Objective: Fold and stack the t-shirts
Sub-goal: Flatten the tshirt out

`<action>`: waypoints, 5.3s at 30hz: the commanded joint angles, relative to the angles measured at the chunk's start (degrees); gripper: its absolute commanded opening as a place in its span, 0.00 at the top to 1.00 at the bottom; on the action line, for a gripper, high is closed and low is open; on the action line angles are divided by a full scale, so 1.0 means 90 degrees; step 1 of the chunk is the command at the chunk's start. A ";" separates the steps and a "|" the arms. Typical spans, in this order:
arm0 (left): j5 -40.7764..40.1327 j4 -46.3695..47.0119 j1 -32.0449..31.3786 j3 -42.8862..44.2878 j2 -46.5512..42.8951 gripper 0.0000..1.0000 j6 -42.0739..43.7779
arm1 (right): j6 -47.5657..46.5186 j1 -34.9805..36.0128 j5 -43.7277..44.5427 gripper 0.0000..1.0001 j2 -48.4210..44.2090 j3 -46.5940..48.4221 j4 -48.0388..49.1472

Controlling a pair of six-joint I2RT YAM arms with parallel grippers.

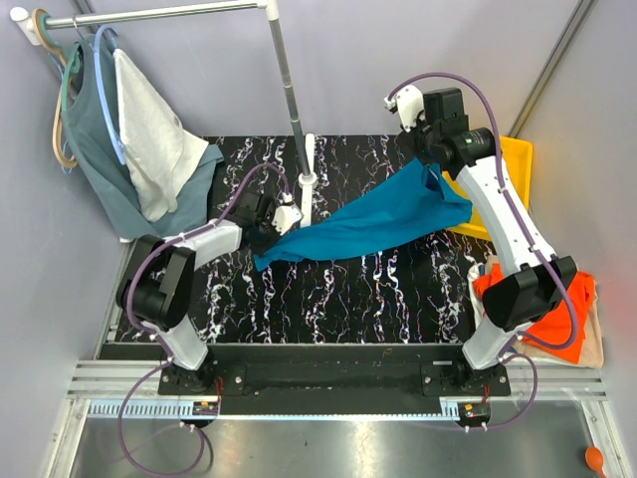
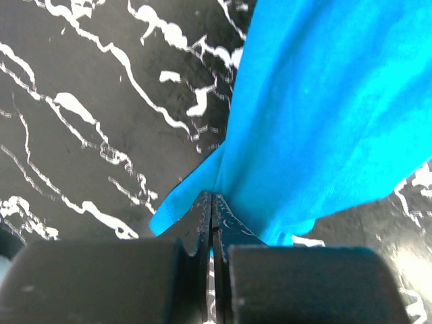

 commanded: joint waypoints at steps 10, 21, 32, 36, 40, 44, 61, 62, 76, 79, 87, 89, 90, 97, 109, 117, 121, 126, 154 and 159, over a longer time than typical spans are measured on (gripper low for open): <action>-0.1073 -0.0611 0.0057 0.1324 -0.2236 1.00 -0.0114 | 0.0090 0.0429 0.0760 1.00 -0.0537 0.0950 -0.0072; 0.0284 -0.0954 0.0048 -0.0019 -0.2629 0.52 0.0188 | 0.0100 0.0488 0.0750 1.00 -0.0557 0.0678 -0.0170; 0.0461 -0.0270 -0.0030 -0.0774 -0.2005 0.20 0.0159 | 0.0139 0.0478 0.0702 1.00 -0.0410 0.0335 -0.0034; 0.0461 -0.0163 -0.0031 -0.0686 -0.1556 0.21 0.0169 | 0.0158 0.0488 0.0682 1.00 -0.0459 0.0257 -0.0024; 0.0470 -0.0163 -0.0031 -0.0589 -0.1301 0.23 0.0169 | 0.0100 0.0488 0.0731 1.00 -0.0527 0.0140 -0.0004; 0.0490 -0.0163 -0.0031 -0.0549 -0.1097 0.28 0.0169 | 0.0061 0.0488 0.0770 1.00 -0.0567 0.0013 0.0064; 0.0675 -0.0212 -0.0031 -0.0208 -0.0207 1.00 0.0111 | 0.0051 0.0488 0.0809 1.00 -0.0762 -0.0329 0.0211; 0.0675 -0.0212 -0.0031 -0.0188 -0.0207 1.00 0.0101 | 0.0061 0.0488 0.0809 1.00 -0.0752 -0.0329 0.0220; -0.1247 -0.0807 0.0233 0.1587 -0.2666 1.00 0.0022 | -0.0876 0.0488 0.1756 1.00 -0.0674 0.0696 0.0747; -0.1530 -0.0856 0.0233 0.1999 -0.3000 1.00 0.0159 | -0.1188 0.0488 0.1824 1.00 -0.0810 0.0736 0.0981; -0.2156 -0.0671 0.0331 0.2721 -0.3264 1.00 0.0480 | -0.1804 0.0488 0.2088 1.00 -0.0986 0.1028 0.1129; -0.2245 -0.0515 0.0408 0.2819 -0.3312 1.00 0.0520 | -0.1804 0.0488 0.2088 1.00 -0.1045 0.1155 0.1128; -0.2264 -0.0495 0.0438 0.2907 -0.3342 1.00 0.0627 | -0.1805 0.0488 0.2059 1.00 -0.1074 0.1175 0.1119; -0.2459 -0.0358 0.0730 0.3200 -0.3488 1.00 0.0872 | -0.1814 0.0517 0.2040 1.00 -0.1269 0.0971 0.0855; -0.2040 -0.1051 0.0839 0.3016 -0.4571 1.00 0.0814 | -0.1454 0.0683 0.1719 1.00 -0.2079 0.0990 -0.0274; -0.1513 -0.2066 0.0829 0.2185 -0.6104 1.00 0.0853 | -0.0293 0.0771 0.0684 1.00 -0.2968 0.1067 -0.2032; -0.1395 -0.2574 0.0829 0.2389 -0.6632 1.00 0.0707 | 0.0099 0.0771 0.0224 1.00 -0.3096 0.1438 -0.2689; -0.1414 -0.2917 0.0829 0.2566 -0.6740 1.00 0.0579 | 0.0285 0.0771 -0.0050 1.00 -0.3115 0.1489 -0.3051; -0.1562 0.0013 0.2235 0.4060 -0.2658 1.00 0.0325 | -0.0916 -0.0293 0.0390 1.00 -0.0294 0.3577 -0.0677; -0.0957 -0.0045 0.2216 0.2803 -0.3477 1.00 0.0374 | -0.0614 -0.0284 -0.0147 1.00 -0.0946 0.2351 -0.0873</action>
